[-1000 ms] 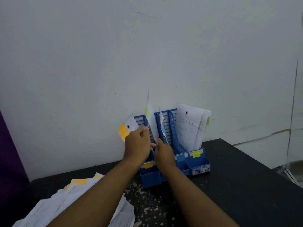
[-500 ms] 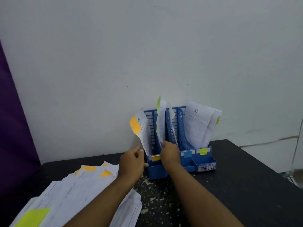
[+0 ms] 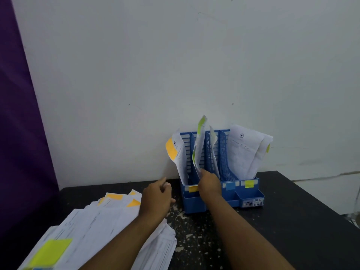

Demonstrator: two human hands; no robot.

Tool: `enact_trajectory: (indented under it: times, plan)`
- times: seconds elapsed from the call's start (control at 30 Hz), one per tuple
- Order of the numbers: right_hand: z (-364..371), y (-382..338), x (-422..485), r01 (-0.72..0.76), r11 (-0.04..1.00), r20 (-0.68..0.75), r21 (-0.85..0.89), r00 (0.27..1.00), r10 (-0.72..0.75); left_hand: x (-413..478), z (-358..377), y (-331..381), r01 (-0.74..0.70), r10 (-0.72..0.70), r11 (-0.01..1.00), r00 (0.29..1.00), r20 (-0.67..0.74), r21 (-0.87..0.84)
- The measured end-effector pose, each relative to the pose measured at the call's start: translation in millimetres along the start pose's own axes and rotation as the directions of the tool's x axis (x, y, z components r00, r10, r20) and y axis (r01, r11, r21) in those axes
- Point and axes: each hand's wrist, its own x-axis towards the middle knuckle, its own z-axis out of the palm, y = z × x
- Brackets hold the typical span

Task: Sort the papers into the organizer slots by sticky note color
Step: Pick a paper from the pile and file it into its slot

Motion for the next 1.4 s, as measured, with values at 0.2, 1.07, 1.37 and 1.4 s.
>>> enact_trajectory:
  times: [0.2,1.07,1.37,1.4]
  plan:
    - [4.0,4.5,5.9,-0.005,0.998,0.028,-0.061,1.0,0.007,2.5,4.8,-10.4,0.034,-0.034,0.999,0.999,-0.013,-0.004]
    - [51.0,-86.6,-193.3,0.366,0.861,0.031,0.352,0.915,-0.402,-89.1,-85.7,-108.5,0.14,-0.102,0.948,0.985,-0.142,0.284]
    - [78.0,-121.5,-259.3,0.458,0.85,0.378,0.261,0.762,-0.526,-137.6,-187.7,-180.1,0.428,-0.269,0.782,0.887,-0.374,0.452]
    - [76.7,-120.6,-260.2,0.457,0.853,0.361,0.253,0.773,-0.522,-138.9,-193.7,-187.0,0.46,-0.306,0.773,0.873,-0.379,0.437]
